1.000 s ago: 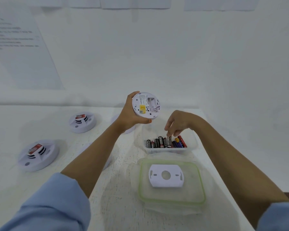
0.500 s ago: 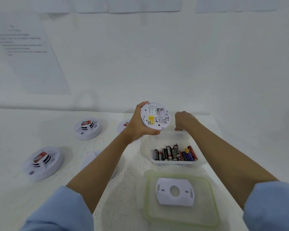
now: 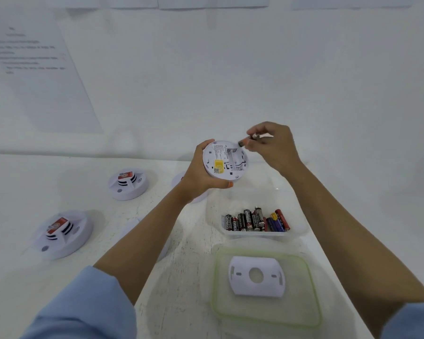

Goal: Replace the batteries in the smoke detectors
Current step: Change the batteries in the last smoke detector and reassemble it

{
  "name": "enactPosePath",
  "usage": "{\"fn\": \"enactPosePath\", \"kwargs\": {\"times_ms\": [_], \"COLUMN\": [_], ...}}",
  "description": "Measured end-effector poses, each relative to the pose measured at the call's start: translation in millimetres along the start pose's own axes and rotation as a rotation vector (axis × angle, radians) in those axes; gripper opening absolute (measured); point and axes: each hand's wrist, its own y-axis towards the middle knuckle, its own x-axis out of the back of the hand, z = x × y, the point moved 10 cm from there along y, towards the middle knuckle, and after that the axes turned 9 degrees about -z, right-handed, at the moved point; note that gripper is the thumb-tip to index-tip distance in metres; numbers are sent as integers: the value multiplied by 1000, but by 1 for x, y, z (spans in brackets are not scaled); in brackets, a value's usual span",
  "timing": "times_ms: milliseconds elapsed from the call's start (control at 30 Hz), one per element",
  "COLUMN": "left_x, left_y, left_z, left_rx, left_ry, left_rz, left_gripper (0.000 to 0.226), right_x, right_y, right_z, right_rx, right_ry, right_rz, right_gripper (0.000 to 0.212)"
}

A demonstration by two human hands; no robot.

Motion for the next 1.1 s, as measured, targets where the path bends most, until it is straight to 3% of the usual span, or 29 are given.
{"fn": "enactPosePath", "kwargs": {"times_ms": [267, 500, 733, 867, 1100], "left_x": [-2, 2, -9, -12, -10], "left_y": [-7, -14, -21, -21, -15], "left_z": [-7, -9, -10, -8, -12], "left_rx": [-28, -7, 13, 46, 10], "left_ry": [4, -6, -71, -102, -25], "left_rz": [-23, -4, 85, 116, 135], "left_gripper": [100, 98, 100, 103, 103], "right_x": [-25, -47, -30, -33, -42], "right_y": [-32, -60, -37, -37, -37], "right_z": [18, 18, 7, -5, -13], "right_rx": [211, 454, 177, -38, -45], "right_ry": [-228, -490, -292, -127, -112], "right_rz": [147, 436, 384, 473, 470], "right_gripper": [17, 27, 38, 34, 30]}}
